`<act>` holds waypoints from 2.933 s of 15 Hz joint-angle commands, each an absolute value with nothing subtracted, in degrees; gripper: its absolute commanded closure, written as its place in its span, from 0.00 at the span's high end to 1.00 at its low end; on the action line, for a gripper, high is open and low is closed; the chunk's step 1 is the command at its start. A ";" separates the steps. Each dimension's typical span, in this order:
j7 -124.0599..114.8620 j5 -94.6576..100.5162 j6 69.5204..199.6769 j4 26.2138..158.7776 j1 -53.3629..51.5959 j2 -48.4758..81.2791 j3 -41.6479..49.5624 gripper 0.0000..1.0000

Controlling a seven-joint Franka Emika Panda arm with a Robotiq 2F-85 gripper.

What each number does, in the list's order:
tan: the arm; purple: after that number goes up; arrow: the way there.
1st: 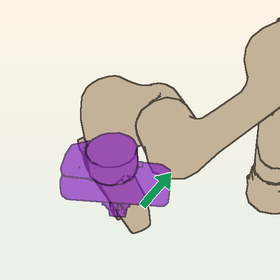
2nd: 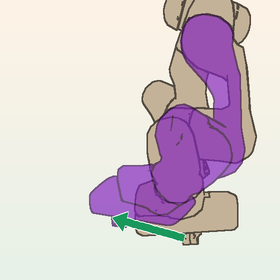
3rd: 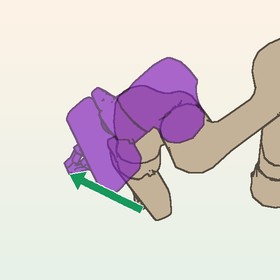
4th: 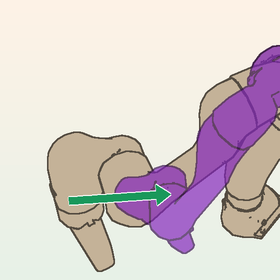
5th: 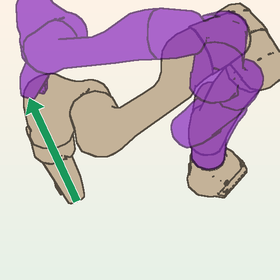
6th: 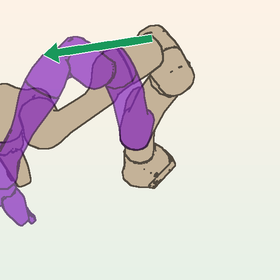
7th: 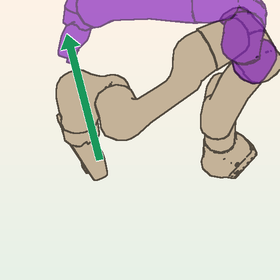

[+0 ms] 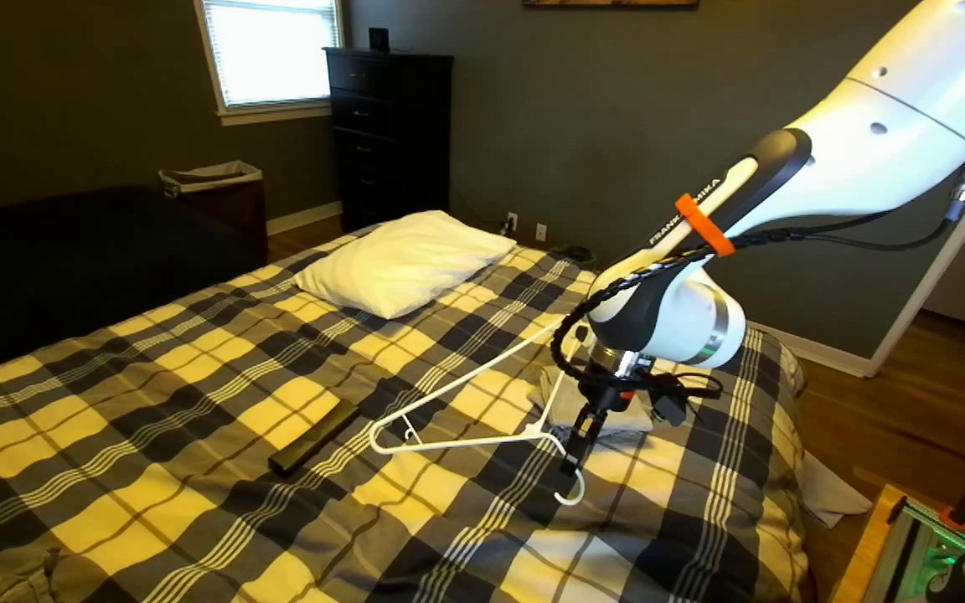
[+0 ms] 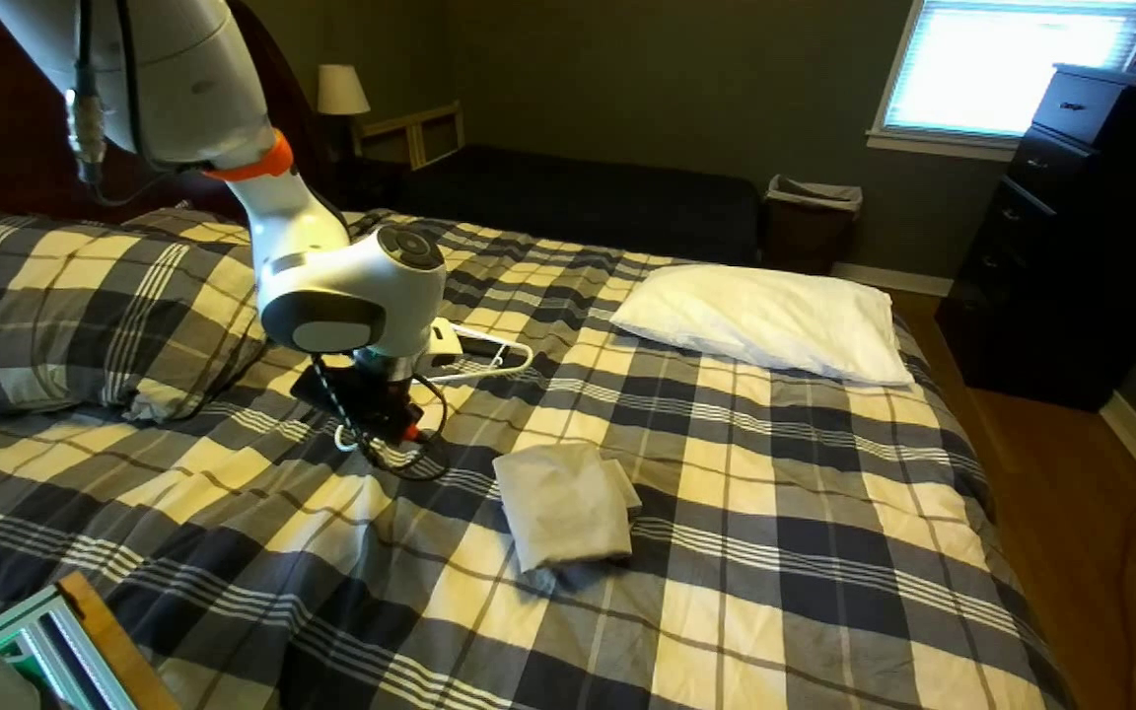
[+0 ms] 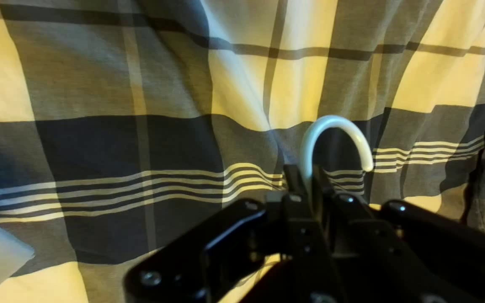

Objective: Put the hanger on the grey thing

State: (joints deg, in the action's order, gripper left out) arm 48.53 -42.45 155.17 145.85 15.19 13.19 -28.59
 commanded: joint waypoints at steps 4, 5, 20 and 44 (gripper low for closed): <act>57.57 -57.76 142.23 142.10 13.53 13.21 -16.21 0.02; 57.98 -58.87 139.19 141.73 13.41 13.28 -13.44 0.02; 44.85 -54.25 122.65 135.82 13.60 21.81 5.11 0.02; 31.00 -59.24 113.57 117.93 12.44 37.54 1.92 0.77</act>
